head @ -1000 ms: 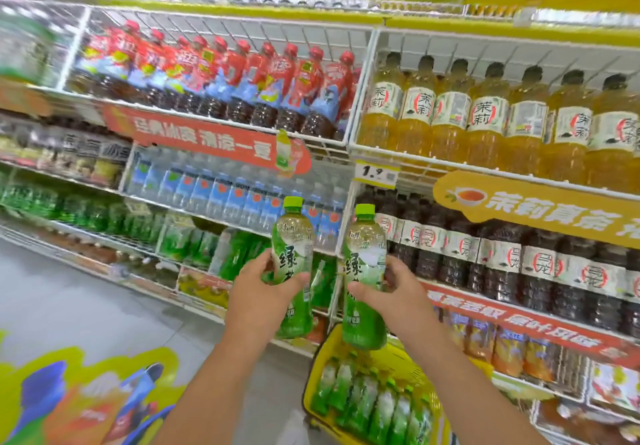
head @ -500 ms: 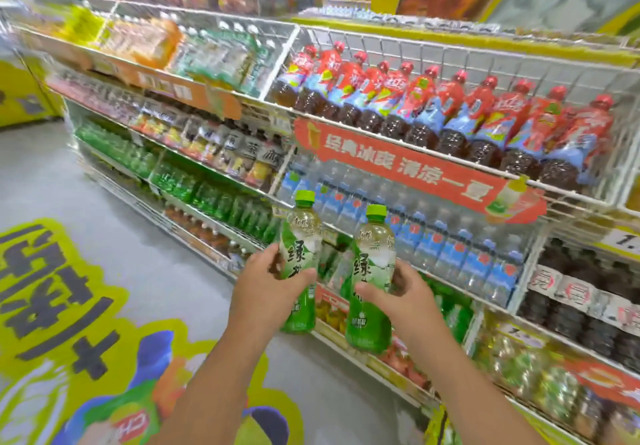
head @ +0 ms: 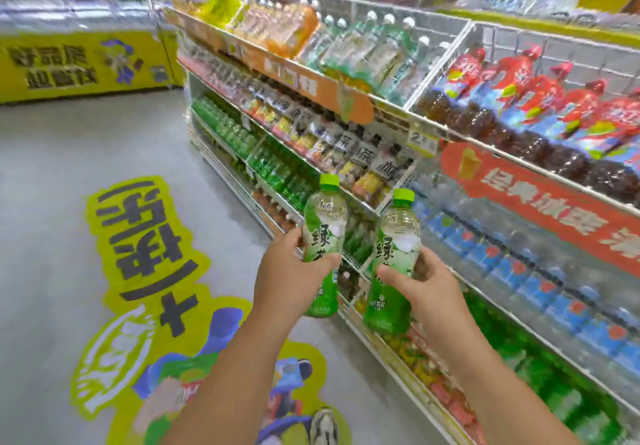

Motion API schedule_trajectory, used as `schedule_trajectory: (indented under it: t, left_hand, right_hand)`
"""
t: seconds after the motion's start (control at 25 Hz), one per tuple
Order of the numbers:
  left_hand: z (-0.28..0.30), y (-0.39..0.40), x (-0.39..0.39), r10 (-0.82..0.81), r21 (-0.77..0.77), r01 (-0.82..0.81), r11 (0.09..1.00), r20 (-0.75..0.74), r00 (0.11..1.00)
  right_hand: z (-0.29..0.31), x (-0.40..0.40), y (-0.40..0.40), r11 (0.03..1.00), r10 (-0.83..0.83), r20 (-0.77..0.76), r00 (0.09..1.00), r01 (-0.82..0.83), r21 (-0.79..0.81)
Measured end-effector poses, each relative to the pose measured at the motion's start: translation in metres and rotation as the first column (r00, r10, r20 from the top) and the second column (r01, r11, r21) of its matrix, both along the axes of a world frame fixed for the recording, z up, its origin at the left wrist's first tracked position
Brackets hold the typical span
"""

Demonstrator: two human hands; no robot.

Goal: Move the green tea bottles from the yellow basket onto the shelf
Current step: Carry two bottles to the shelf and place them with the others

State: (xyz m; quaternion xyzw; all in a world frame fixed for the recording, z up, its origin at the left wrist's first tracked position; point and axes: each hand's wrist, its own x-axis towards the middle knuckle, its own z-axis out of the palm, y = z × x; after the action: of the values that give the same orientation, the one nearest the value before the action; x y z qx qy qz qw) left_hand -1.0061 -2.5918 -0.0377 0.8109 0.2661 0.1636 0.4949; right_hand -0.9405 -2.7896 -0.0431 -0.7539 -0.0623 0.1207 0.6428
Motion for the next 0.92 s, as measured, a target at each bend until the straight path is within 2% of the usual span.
schedule_trajectory:
  t: [0.24, 0.4, 0.56, 0.8, 0.92]
  left_hand:
    - [0.005, 0.087, 0.075, 0.066, 0.047, -0.065, 0.997, -0.006, 0.998]
    - [0.010, 0.138, 0.119, 0.075, 0.031, -0.074, 0.997, -0.017, 0.997]
    - [0.014, 0.200, 0.161, 0.065, 0.001, -0.065, 0.998, -0.006, 0.998]
    - [0.022, 0.321, 0.228, -0.129, -0.022, 0.130, 0.991, 0.025, 0.991]
    - [0.039, 0.372, 0.259, -0.232, 0.007, 0.231, 0.973, 0.036, 0.972]
  right_hand:
    - [-0.006, 0.096, 0.097, 0.997, 0.036, 0.015, 0.999, -0.037, 0.061]
    - [0.006, 0.139, 0.149, 0.987, 0.118, -0.001, 0.993, -0.117, 0.108]
    - [0.012, 0.178, 0.208, 0.992, 0.091, 0.017, 0.996, -0.092, 0.088]
    - [0.024, 0.213, 0.310, 0.995, -0.060, 0.013, 0.998, 0.059, 0.078]
    - [0.030, 0.222, 0.349, 0.981, -0.149, 0.017, 0.989, 0.146, 0.128]
